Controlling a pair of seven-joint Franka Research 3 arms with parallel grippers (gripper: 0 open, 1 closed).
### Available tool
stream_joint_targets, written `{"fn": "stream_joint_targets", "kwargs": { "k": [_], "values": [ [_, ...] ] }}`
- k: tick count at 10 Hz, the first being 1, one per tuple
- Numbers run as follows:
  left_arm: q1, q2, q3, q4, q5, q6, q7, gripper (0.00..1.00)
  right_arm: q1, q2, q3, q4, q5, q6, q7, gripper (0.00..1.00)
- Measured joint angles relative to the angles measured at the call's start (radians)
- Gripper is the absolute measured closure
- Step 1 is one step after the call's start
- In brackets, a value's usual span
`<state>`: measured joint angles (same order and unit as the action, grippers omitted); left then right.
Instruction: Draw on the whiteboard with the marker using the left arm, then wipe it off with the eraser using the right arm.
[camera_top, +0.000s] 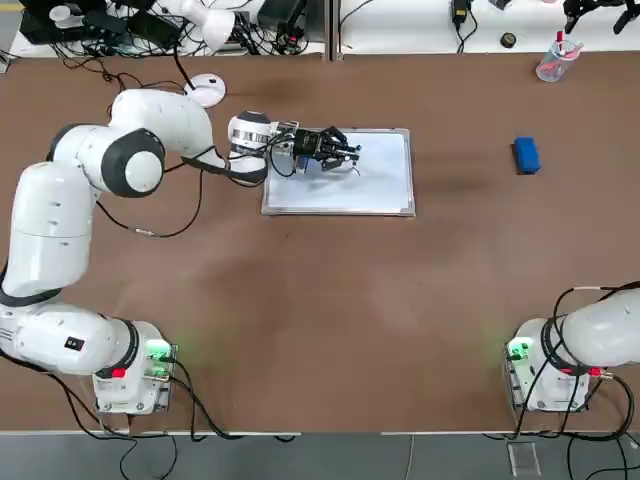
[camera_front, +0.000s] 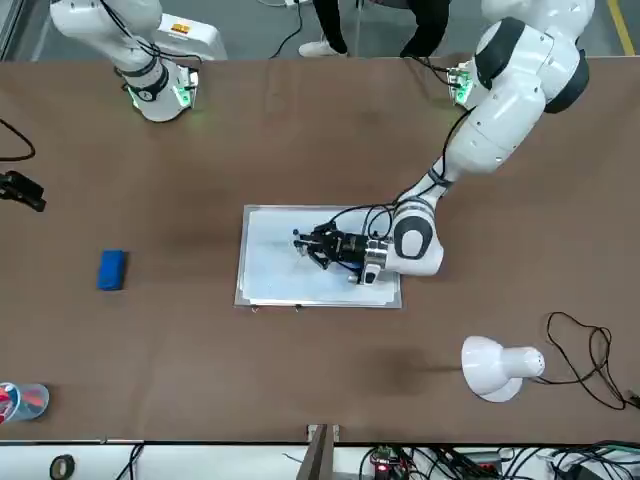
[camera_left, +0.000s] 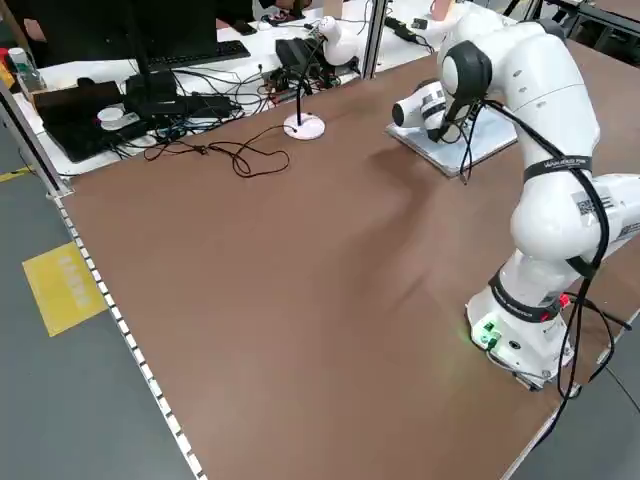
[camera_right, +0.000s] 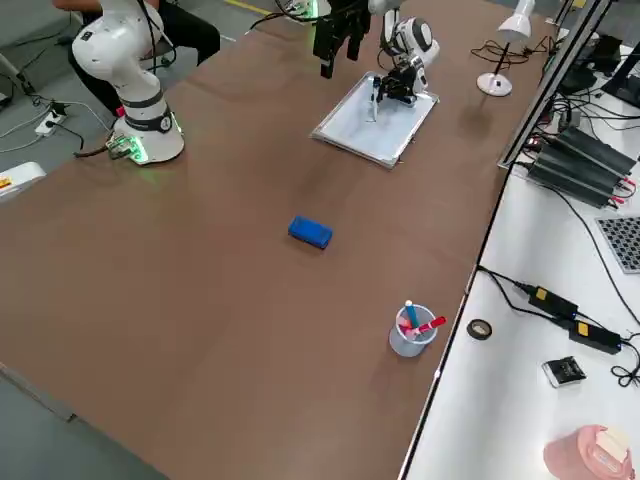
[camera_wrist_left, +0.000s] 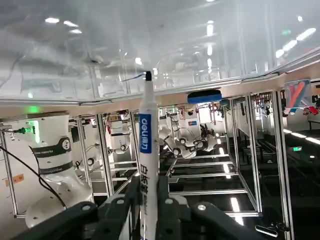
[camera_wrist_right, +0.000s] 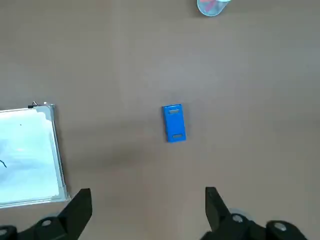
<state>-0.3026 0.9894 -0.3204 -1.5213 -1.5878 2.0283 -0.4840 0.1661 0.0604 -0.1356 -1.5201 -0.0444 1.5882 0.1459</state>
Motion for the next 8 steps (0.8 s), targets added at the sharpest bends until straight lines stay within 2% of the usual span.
{"fn": "stream_joint_targets", "kwargs": {
  "k": [5, 8],
  "values": [
    [0.006, -0.011, 0.001, -0.006, 0.038, 0.000, -0.037, 0.82, 0.013, 0.001, 0.001, -0.041, 0.000, 0.024, 0.000, 0.00],
    [0.012, -0.034, 0.005, -0.040, 0.043, -0.002, -0.044, 0.82, 0.013, 0.001, 0.001, -0.047, 0.000, 0.024, 0.000, 0.00]
  ]
}}
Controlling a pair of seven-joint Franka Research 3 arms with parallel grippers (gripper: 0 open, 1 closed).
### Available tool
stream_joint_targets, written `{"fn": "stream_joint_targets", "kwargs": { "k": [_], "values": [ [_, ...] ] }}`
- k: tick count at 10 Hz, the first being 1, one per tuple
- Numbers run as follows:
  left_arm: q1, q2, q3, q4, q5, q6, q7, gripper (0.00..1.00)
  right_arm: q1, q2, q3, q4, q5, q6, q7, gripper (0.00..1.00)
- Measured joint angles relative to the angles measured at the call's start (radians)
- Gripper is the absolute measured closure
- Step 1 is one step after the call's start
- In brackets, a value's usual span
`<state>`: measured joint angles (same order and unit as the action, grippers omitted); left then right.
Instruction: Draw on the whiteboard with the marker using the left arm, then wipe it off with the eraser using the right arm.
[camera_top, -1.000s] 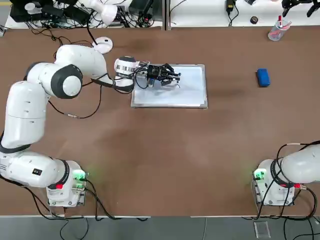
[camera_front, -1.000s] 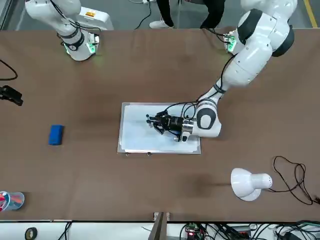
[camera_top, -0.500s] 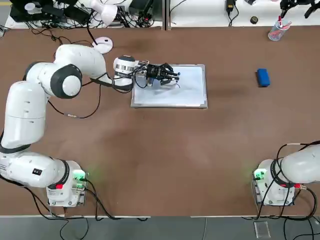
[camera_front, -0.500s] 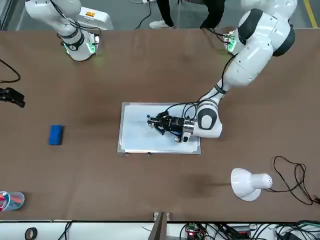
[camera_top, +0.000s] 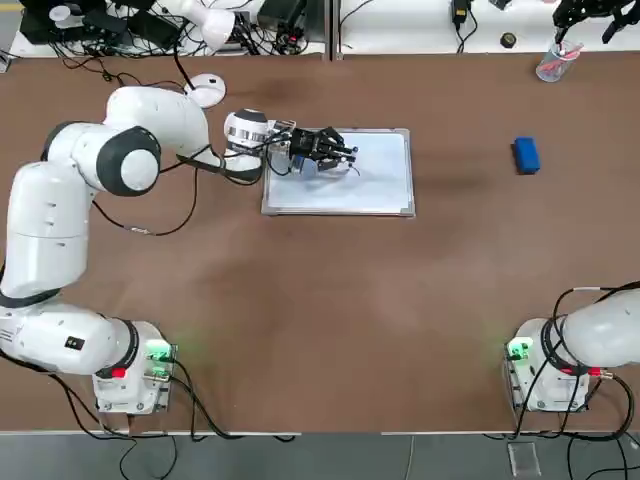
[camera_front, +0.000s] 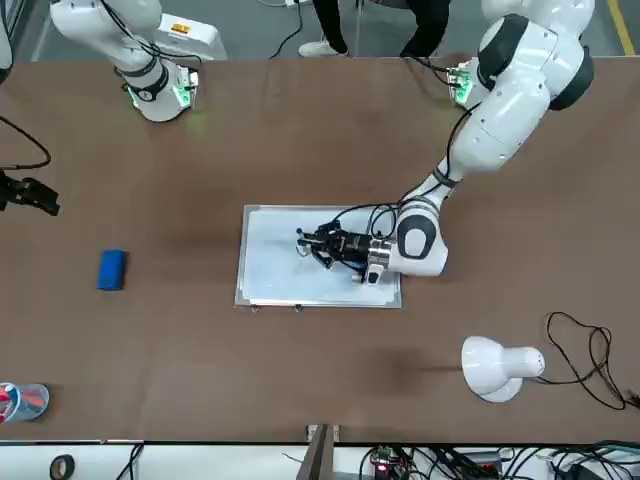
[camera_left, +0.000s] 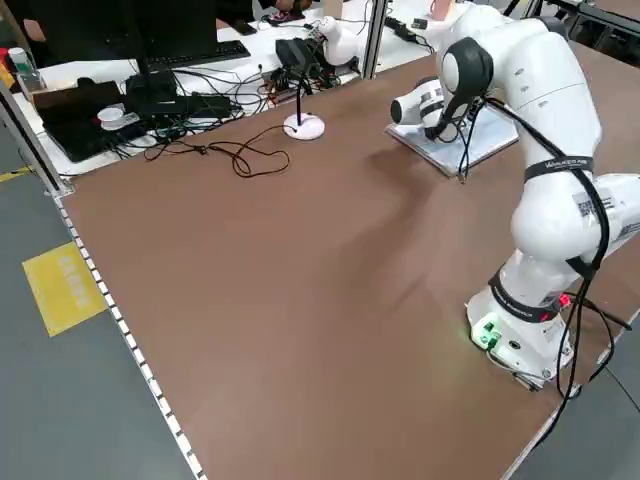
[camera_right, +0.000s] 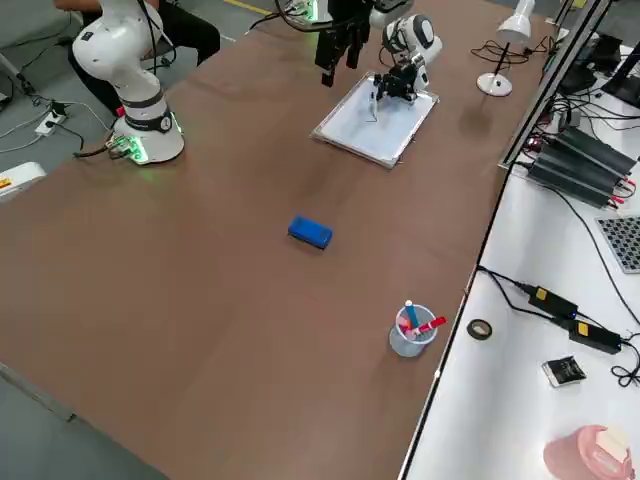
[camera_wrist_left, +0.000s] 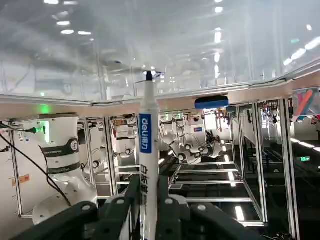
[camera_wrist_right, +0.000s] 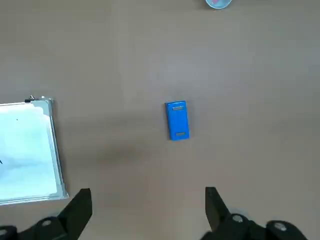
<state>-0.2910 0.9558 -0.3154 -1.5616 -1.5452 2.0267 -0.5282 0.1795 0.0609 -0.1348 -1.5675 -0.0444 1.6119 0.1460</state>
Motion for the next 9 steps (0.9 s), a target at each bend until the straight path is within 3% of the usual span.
{"fn": "stream_joint_targets", "kwargs": {
  "k": [5, 9],
  "values": [
    [0.006, -0.033, 0.014, -0.039, 0.035, -0.012, -0.014, 0.82, 0.003, 0.000, 0.001, -0.016, 0.000, 0.000, -0.002, 0.00],
    [0.027, -0.040, 0.018, -0.034, 0.089, -0.020, -0.042, 0.82, 0.006, -0.003, -0.001, -0.038, 0.000, 0.000, -0.114, 0.00]
  ]
}}
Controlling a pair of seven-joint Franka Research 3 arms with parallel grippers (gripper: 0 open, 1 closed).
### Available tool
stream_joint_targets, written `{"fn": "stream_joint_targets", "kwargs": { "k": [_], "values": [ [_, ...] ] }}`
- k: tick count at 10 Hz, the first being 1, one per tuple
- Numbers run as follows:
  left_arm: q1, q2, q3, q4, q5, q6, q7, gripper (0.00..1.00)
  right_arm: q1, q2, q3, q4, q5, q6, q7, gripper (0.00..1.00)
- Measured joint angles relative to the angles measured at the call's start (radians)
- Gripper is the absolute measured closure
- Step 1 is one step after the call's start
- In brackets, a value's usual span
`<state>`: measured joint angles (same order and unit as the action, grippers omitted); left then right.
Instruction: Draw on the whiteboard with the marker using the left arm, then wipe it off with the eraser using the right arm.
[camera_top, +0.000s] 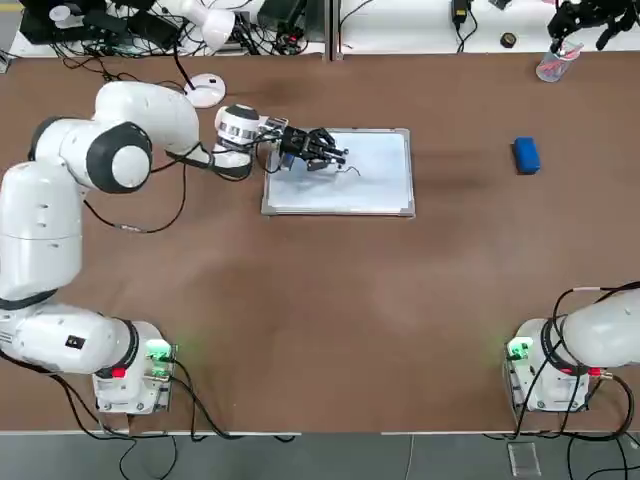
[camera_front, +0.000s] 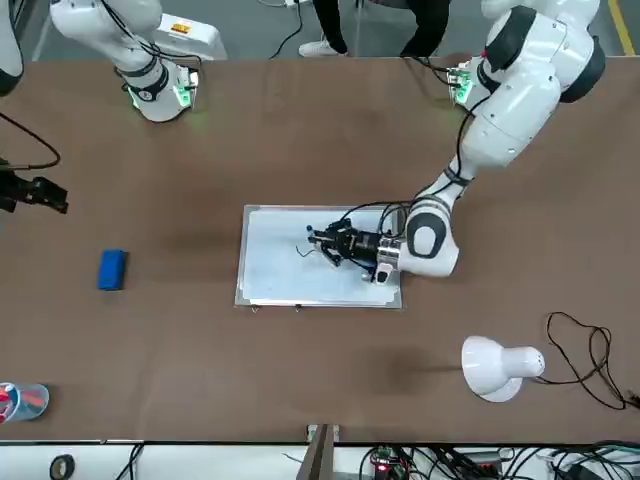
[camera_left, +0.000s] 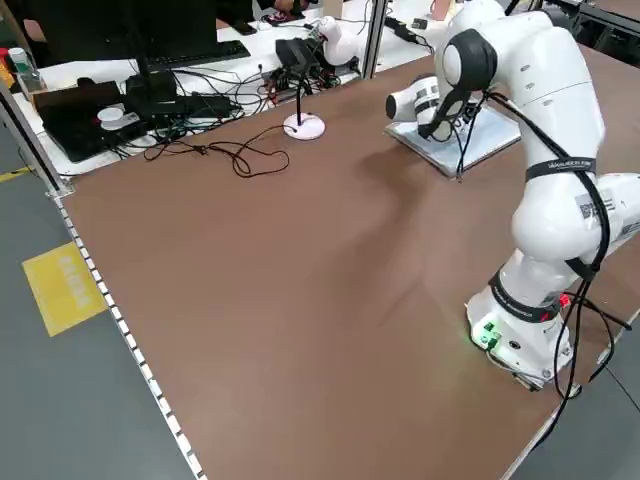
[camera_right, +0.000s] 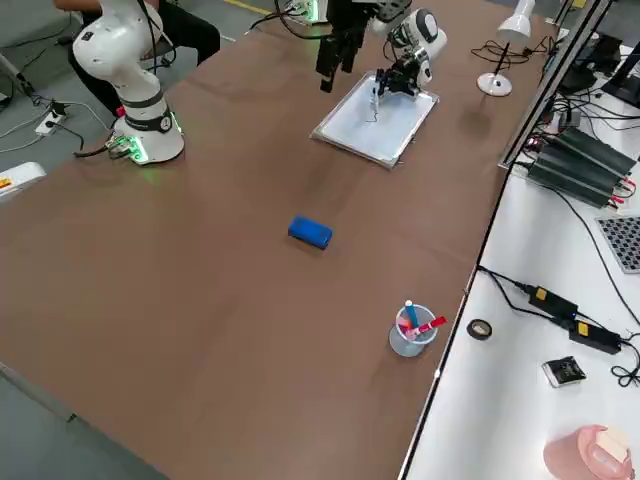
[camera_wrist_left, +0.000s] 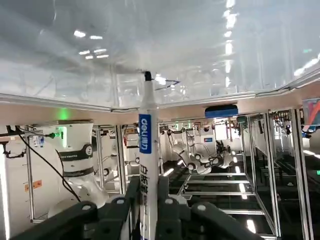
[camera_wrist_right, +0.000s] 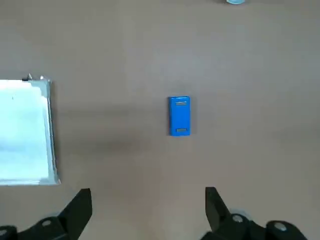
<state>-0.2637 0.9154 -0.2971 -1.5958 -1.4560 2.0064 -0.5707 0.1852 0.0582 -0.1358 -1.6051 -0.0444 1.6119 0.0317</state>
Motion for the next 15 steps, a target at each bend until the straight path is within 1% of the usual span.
{"fn": "stream_joint_targets", "kwargs": {
  "k": [4, 6, 9, 11, 13, 15],
  "values": [
    [-0.003, 0.006, 0.008, 0.026, 0.009, 0.007, -0.024, 0.82, 0.000, -0.006, -0.002, -0.016, 0.000, 0.000, -0.025, 0.00],
    [-0.007, 0.006, 0.017, 0.065, 0.055, 0.028, -0.093, 0.82, 0.000, -0.006, -0.002, -0.017, 0.000, 0.000, -0.027, 0.00],
    [-0.003, -0.011, 0.020, 0.141, 0.189, 0.034, -0.222, 0.82, 0.000, -0.007, -0.002, -0.018, 0.000, 0.001, -0.038, 0.00],
    [0.002, -0.052, 0.021, 0.166, 0.276, 0.033, -0.269, 0.82, -0.006, -0.007, -0.005, -0.029, -0.001, 0.028, -0.091, 0.00],
    [0.020, -0.113, 0.022, 0.179, 0.407, 0.021, -0.284, 0.82, -0.034, -0.008, -0.009, -0.074, -0.002, 0.105, -0.182, 0.00],
    [0.059, -0.183, 0.023, 0.182, 0.585, -0.026, -0.290, 0.82, -0.081, -0.007, -0.012, -0.136, -0.002, 0.212, -0.298, 0.00]
  ]
}}
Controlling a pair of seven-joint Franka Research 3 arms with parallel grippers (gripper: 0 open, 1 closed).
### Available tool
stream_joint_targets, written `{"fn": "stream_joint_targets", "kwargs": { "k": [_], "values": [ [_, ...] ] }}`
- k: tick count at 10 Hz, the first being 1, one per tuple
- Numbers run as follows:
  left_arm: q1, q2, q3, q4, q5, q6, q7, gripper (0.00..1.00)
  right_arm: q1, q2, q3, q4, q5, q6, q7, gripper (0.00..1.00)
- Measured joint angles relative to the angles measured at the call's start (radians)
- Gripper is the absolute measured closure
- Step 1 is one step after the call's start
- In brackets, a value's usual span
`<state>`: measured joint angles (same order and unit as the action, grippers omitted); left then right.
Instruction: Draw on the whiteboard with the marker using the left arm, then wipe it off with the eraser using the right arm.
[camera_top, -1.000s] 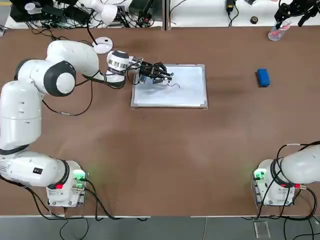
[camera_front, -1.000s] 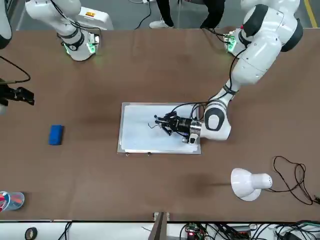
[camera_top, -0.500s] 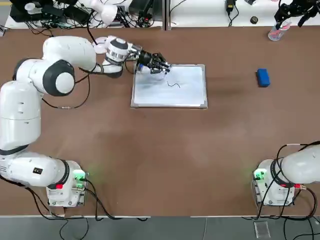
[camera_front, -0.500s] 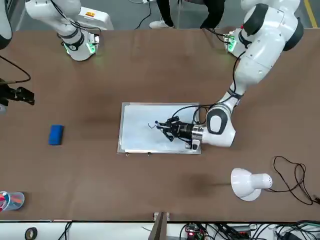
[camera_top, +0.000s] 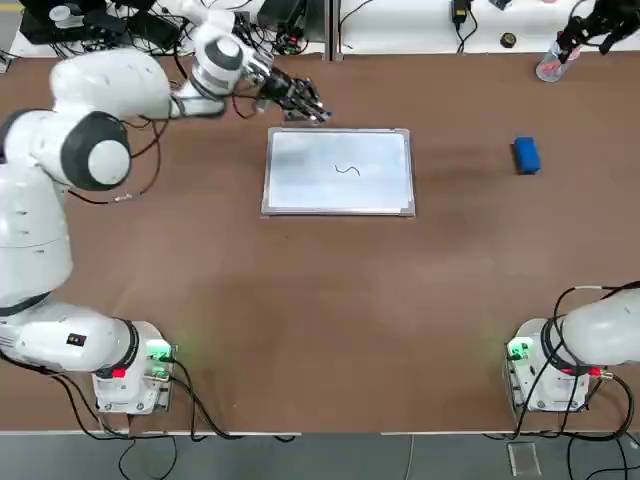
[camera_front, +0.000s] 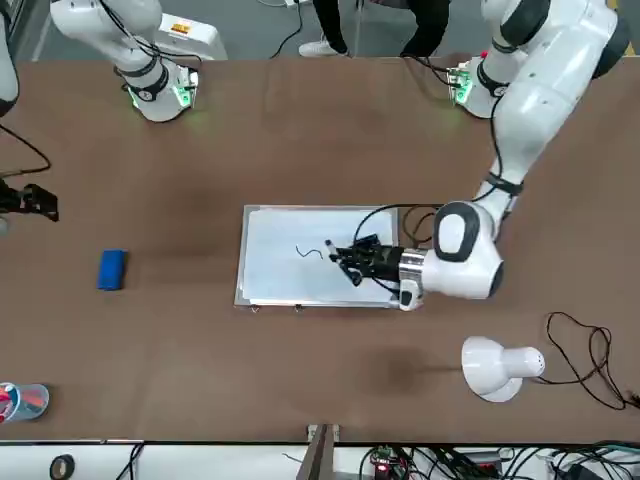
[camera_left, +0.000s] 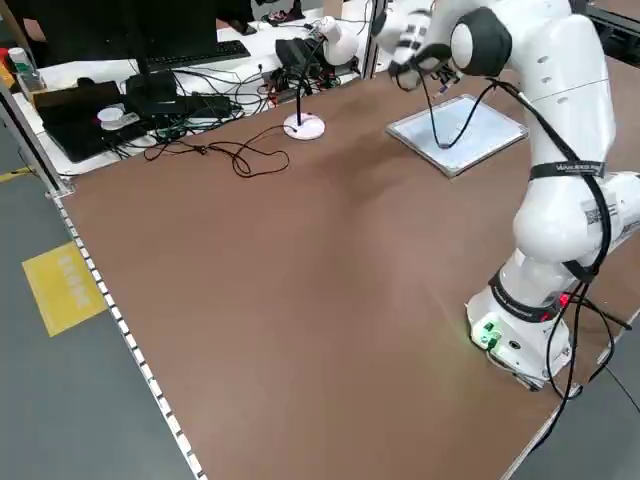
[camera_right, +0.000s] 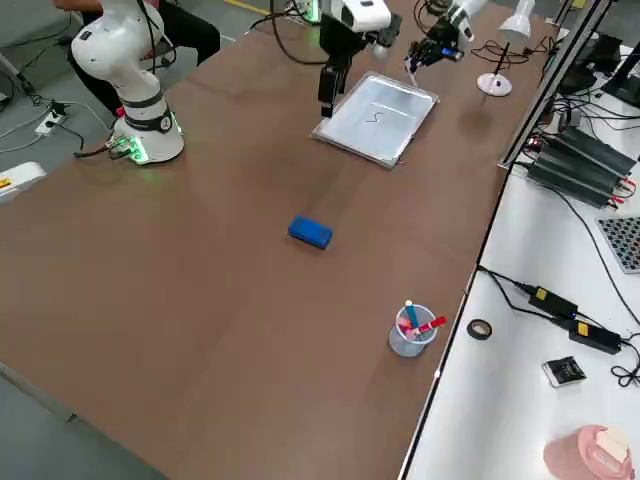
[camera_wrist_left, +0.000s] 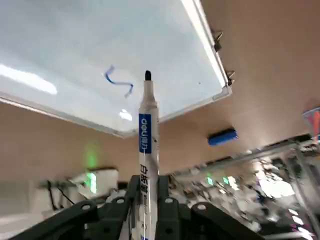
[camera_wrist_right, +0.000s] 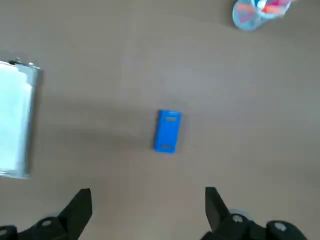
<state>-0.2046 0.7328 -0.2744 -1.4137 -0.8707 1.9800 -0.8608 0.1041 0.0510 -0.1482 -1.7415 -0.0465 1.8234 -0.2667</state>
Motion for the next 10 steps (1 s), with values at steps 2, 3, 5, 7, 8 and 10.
{"fn": "stream_joint_targets", "kwargs": {
  "k": [2, 3, 5, 7, 8, 10],
  "values": [
    [0.041, -0.063, 0.000, 0.000, 0.199, -0.057, 0.011, 0.82, -0.036, 0.002, -0.004, -0.082, 0.000, 0.153, -0.070, 0.00],
    [0.056, -0.090, 0.000, 0.000, 0.300, -0.089, 0.039, 0.82, -0.044, 0.005, -0.005, -0.128, 0.000, 0.240, -0.083, 0.00],
    [0.082, -0.130, 0.001, -0.005, 0.473, -0.162, 0.146, 0.82, -0.045, 0.023, -0.003, -0.218, -0.001, 0.407, -0.093, 0.00],
    [0.110, -0.157, 0.002, -0.029, 0.625, -0.204, 0.276, 0.82, -0.047, 0.057, -0.003, -0.299, -0.013, 0.558, -0.117, 0.00],
    [0.125, -0.168, 0.003, -0.053, 0.695, -0.210, 0.338, 0.82, -0.056, 0.078, -0.003, -0.333, -0.016, 0.623, -0.143, 0.00],
    [0.155, -0.188, 0.003, -0.113, 0.827, -0.203, 0.433, 0.82, -0.091, 0.114, -0.004, -0.374, -0.016, 0.714, -0.200, 0.00]
  ]
}}
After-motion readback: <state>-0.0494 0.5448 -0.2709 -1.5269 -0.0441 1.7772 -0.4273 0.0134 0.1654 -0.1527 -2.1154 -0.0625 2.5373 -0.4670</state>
